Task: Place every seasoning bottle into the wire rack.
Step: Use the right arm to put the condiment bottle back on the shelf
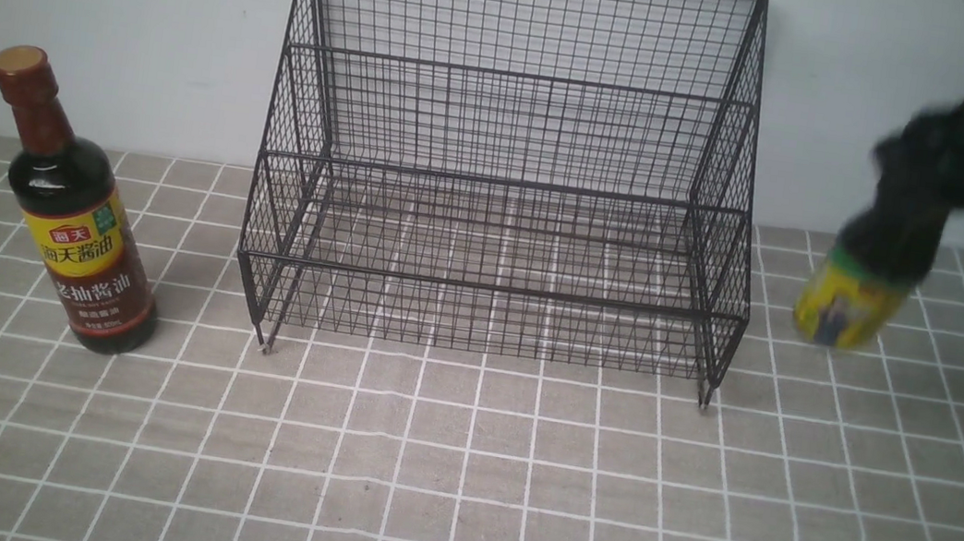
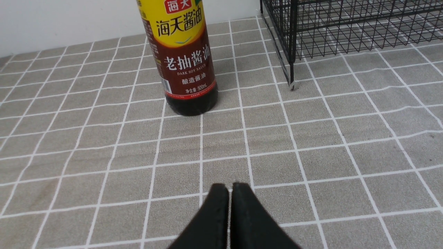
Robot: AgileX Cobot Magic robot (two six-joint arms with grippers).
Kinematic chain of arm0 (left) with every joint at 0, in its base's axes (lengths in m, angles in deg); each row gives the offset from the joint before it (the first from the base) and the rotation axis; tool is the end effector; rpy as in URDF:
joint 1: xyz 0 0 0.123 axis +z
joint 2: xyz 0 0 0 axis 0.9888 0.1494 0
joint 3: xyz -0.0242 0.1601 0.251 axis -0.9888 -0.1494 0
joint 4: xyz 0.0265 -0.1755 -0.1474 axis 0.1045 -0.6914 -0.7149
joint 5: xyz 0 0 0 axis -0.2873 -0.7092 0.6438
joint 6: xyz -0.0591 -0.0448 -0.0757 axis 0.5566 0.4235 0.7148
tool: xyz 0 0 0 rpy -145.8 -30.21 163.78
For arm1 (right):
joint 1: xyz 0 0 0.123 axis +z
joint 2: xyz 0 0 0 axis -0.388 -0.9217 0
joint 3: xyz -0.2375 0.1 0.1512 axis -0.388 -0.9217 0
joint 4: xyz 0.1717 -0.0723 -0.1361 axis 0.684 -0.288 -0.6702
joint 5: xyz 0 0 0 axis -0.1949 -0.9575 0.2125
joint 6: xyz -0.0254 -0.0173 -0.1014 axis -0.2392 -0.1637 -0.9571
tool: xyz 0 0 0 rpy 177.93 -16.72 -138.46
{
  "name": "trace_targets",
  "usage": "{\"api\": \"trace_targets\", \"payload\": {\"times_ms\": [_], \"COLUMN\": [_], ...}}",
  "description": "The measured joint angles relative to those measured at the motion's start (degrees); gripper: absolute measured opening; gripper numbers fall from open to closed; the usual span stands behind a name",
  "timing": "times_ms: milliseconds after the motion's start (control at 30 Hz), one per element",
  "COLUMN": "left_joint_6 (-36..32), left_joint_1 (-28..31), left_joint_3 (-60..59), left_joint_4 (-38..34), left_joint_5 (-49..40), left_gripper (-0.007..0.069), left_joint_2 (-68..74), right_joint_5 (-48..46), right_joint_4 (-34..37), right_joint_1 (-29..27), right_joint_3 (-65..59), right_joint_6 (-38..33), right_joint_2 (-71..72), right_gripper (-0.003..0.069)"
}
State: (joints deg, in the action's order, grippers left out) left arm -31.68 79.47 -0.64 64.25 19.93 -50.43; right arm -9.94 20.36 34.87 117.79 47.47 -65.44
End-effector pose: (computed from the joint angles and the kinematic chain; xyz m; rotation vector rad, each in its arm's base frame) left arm 0.0313 -0.0030 0.1661 0.1435 1.8740 0.0324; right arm 0.2999 0.0705 0.3949 -0.4083 2.5520 0.1226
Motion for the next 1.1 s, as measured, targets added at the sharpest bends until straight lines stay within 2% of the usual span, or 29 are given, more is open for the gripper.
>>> {"api": "trace_targets", "payload": {"times_ms": [133, 433, 1100], "left_joint_6": [0.00, 0.00, 0.00], "left_joint_1": [0.00, 0.00, 0.00], "left_joint_3": [0.00, 0.00, 0.00], "left_joint_4": [0.00, 0.00, 0.00], "left_joint_5": [0.00, 0.00, 0.00], "left_gripper": [-0.0007, -0.0007, -0.0007], "left_joint_2": [0.00, 0.00, 0.00], "right_joint_5": [-0.65, 7.07, 9.20], "right_joint_4": [0.40, 1.43, 1.06], "right_joint_1": [2.30, 10.81, 11.46], "right_joint_3": [4.16, 5.12, 5.12], "right_joint_6": [-0.29, -1.81, -1.76], "right_joint_2": [0.75, -3.50, -19.42], "right_gripper": [0.0298, 0.0298, 0.0298]}}
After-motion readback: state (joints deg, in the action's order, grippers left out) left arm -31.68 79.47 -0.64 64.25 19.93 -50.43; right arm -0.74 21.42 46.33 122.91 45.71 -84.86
